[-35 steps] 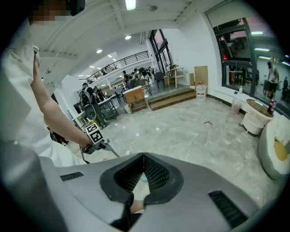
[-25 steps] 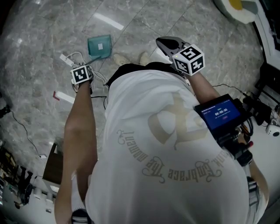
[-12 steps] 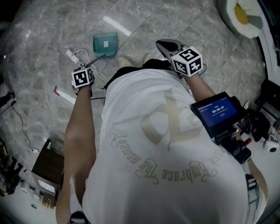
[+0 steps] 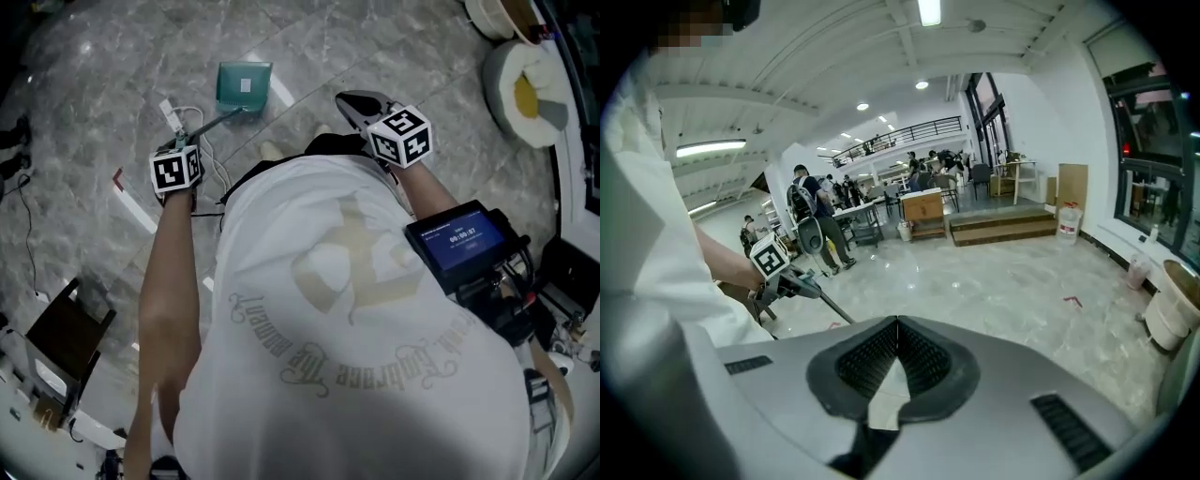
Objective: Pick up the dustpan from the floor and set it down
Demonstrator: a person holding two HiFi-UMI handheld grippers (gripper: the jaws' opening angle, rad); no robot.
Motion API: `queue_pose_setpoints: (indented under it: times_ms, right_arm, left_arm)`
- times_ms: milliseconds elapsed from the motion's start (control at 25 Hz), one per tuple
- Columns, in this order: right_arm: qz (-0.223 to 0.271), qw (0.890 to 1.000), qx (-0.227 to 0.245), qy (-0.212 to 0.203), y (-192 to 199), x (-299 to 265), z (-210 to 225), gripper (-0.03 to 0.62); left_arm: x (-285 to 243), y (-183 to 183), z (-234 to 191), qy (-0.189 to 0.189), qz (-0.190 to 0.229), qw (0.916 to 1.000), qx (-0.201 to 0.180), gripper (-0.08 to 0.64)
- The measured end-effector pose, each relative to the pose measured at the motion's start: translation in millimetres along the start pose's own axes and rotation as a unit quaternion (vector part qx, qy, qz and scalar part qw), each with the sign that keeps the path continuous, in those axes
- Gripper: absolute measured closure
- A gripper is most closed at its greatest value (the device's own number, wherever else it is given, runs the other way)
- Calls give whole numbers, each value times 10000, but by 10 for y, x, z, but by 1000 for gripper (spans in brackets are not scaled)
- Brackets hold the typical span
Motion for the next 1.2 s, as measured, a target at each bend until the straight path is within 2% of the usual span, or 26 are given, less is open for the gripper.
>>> queue_pose_setpoints:
  times_ms: [440,920,1120,1200]
  right_arm:
    - [265,9969,595,-440,-409,-135,-157,575]
    - [628,9902,827,-939,-782,-258,-513,575]
    - [704,9886,788,-1070,-1067,-327,-203,575]
    - [756,9878,780,-1116,-1120,-312,-212,575]
  left_arm:
    - [686,-113,6,-312,855,9952,350,468]
    - [1490,-319,78,-678,1567,9848,330,468]
    - [1414,-745,180,-699,1809,9793,579,466]
    - [1478,-811,205,-709,1896,9774,612,466]
Point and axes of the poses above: the fingertips, and each gripper's own axes: x backward along the fingers, z to its right, y out of its underside, the point moved 7 cm from there along x, backward along the fingers, and after that the axes turned 11 degrees about -x, right-handed, at the moved point
